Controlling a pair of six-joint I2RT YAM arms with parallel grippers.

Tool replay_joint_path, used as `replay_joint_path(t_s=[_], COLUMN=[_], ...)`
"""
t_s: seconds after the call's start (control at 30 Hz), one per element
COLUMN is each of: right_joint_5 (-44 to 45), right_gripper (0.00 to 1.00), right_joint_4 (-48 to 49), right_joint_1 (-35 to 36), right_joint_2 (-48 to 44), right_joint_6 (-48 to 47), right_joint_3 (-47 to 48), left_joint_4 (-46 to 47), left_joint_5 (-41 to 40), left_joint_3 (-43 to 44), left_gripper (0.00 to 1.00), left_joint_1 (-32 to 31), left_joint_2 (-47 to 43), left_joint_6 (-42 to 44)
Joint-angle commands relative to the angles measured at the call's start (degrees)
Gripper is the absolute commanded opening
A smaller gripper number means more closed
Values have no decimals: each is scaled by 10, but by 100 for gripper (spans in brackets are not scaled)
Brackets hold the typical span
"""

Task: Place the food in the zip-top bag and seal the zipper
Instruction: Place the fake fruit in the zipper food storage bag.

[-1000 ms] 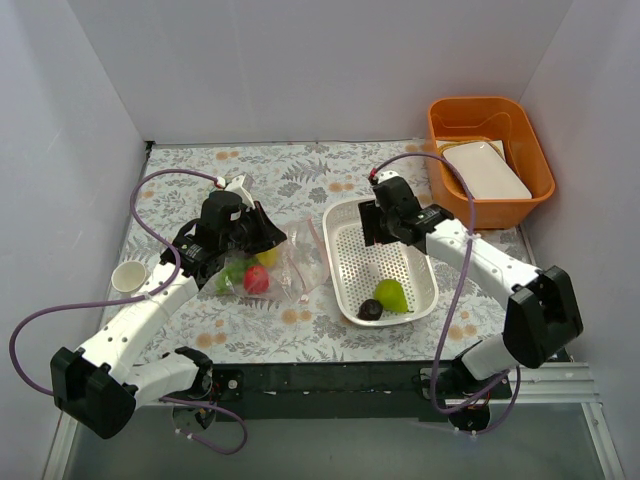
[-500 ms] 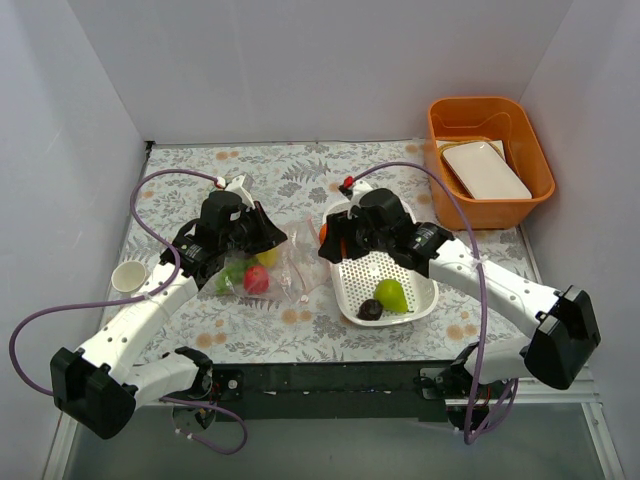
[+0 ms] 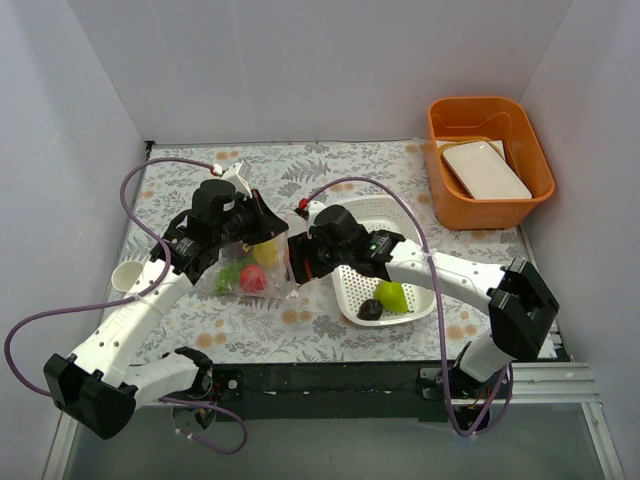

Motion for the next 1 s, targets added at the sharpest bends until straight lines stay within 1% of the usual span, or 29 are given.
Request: replay_joint_path(t_s=[0.0, 0.03, 0.13, 0.17, 0.23, 0.27, 0.33, 0.4, 0.5, 0.57, 0.6, 0.73, 0.9, 0.97], right_joint_5=[6, 4, 2, -3, -2, 10, 22, 44, 76, 99, 105, 154, 262, 309], right_gripper=[41, 41, 48, 55, 64, 73, 79, 91, 96, 96, 97, 97, 97, 98], right_joint_4=[41, 41, 43, 47, 49, 48, 43, 43, 46, 44, 44, 25, -7, -45], right_joint_1=[5, 4, 6, 6, 8, 8, 9, 9, 9, 9, 9, 9, 9, 8], right_joint_2=[30, 36, 58, 63, 72, 75, 76, 63, 36, 21, 4, -46, -153, -179], right_joint_6=[9, 6, 4, 4, 5, 5, 6, 7, 4, 2, 2, 2, 18, 33], right_joint_3=[59, 68, 103, 109, 122, 125, 127, 121, 105, 92, 85, 55, -15, -47], left_joint_4=[-49, -56, -82, -86, -94, -96, -97, -104, -111, -113, -113, -115, -112, -109], left_joint_5=[4, -8, -28, -38, -47, -55, -62, -75, -96, -99, -118, -123, -124, -120], left_joint_3=[40, 46, 52, 55, 56, 56, 57, 63, 70, 73, 72, 74, 67, 64], left_gripper=[0, 0, 0, 0, 0, 0, 0, 0, 0, 0, 0, 0, 0, 0], left_joint_1=[2, 2, 2, 2, 2, 2, 2, 2, 2, 2, 2, 2, 2, 2], left_joint_2=[-24, -27, -32, -34, -38, -39, -46, -51, -54, -55, -56, -53, -54, -54], left_joint_6=[11, 12, 14, 15, 14, 13, 9, 9, 10, 8, 9, 9, 12, 12])
